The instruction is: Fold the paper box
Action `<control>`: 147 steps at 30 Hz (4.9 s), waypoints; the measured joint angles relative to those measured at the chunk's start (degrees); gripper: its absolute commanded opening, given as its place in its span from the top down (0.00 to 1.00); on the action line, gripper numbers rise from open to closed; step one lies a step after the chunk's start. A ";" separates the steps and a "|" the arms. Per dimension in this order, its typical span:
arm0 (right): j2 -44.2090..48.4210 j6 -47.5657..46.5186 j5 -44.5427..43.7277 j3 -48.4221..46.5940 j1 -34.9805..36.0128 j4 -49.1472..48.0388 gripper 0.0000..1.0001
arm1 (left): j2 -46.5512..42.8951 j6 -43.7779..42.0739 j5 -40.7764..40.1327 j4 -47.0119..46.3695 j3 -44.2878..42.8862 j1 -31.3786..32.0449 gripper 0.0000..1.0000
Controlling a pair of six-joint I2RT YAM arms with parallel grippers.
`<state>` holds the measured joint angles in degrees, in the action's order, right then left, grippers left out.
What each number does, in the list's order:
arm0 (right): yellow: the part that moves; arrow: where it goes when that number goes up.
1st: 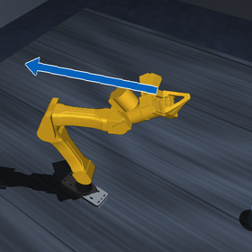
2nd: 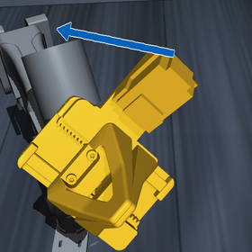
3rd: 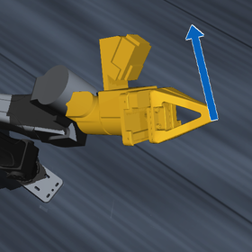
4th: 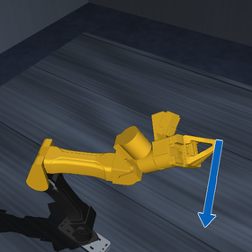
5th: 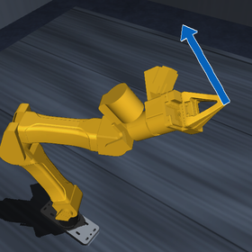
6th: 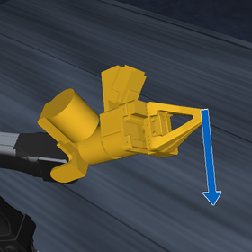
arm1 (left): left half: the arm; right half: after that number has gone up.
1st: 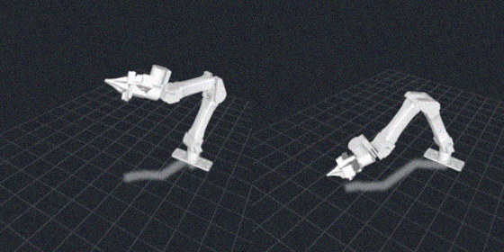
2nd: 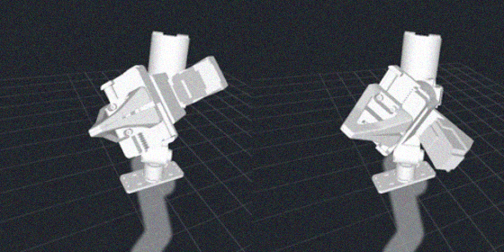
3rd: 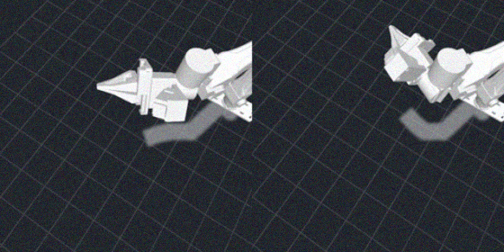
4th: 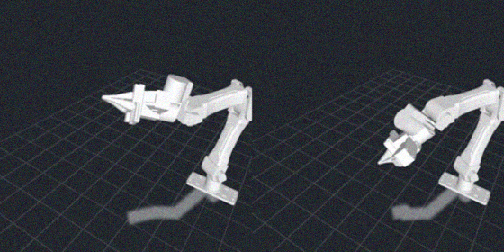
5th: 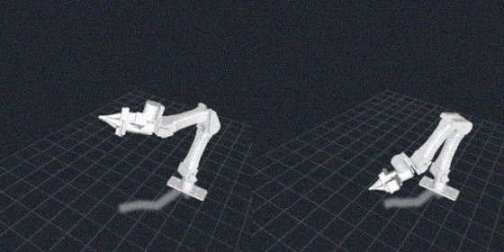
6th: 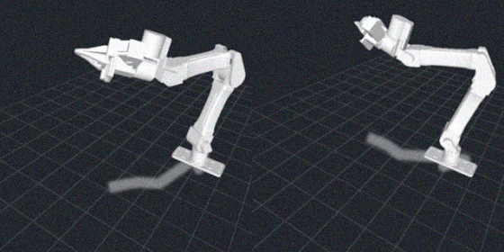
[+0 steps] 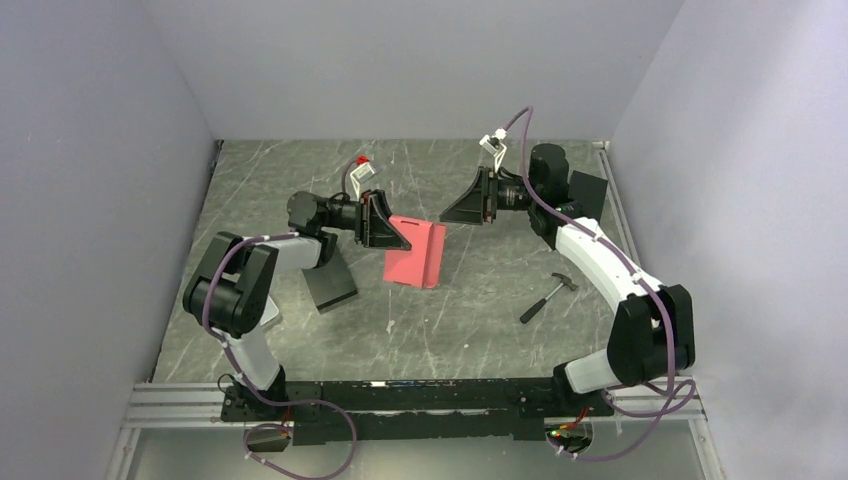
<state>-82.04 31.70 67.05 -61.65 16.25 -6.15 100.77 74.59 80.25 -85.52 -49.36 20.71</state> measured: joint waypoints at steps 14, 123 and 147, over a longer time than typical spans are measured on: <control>4.48 -21.33 1.38 -2.71 -0.98 11.26 0.34 | -1.49 0.26 -0.83 -0.09 0.44 0.02 0.94; 4.79 -72.63 -4.48 -14.73 5.16 36.57 1.00 | -2.25 13.20 -3.19 -0.13 -1.79 0.74 0.96; 4.79 -78.58 -19.61 -16.92 10.43 40.19 1.00 | 1.51 17.59 -4.00 -0.20 -3.13 -0.02 0.96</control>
<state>-77.25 -46.87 47.44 -78.56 26.68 34.04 102.28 92.18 76.25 -85.71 -52.49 20.69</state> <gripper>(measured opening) 0.010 0.305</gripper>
